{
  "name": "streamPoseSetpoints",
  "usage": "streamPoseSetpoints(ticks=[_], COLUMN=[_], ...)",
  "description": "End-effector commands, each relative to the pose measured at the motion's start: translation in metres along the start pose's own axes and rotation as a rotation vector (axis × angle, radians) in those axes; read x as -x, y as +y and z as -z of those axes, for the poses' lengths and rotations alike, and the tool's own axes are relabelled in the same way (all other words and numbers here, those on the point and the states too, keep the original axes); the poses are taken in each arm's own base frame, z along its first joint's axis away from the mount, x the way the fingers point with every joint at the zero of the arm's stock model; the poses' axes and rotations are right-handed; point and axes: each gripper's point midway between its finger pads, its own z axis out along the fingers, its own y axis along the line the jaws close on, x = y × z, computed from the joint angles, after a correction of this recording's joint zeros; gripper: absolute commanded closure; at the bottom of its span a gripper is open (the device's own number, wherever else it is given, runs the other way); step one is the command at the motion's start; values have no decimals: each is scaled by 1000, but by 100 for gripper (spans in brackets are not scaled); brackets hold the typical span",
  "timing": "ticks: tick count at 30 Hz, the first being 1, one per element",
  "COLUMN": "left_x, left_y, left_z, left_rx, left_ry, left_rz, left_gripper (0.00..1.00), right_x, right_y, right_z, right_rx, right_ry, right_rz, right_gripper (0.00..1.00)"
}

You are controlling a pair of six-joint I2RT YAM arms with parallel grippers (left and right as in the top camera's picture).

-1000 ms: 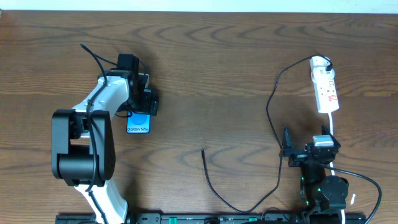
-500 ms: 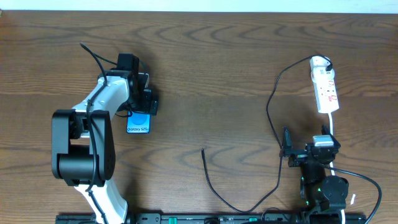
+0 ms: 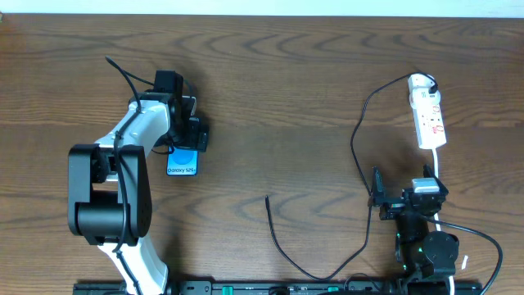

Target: Plug charger to phone and switch on socket

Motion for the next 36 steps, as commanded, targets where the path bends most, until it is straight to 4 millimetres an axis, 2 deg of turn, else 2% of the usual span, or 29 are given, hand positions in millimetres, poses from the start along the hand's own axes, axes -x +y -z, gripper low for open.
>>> streamPoseSetpoints(ticks=[1,36], left_x=[-13,-11], left_y=[5,5], left_z=[-10,-10], left_rx=[29,29], left_ry=[40,35], left_rz=[-9,-8], left_gripper=[2,2], right_x=[-1,-1], right_y=[1,1], right_z=[0,0], right_rx=[2,2], right_ry=[1,1], right_rz=[13,13], right_gripper=[1,1])
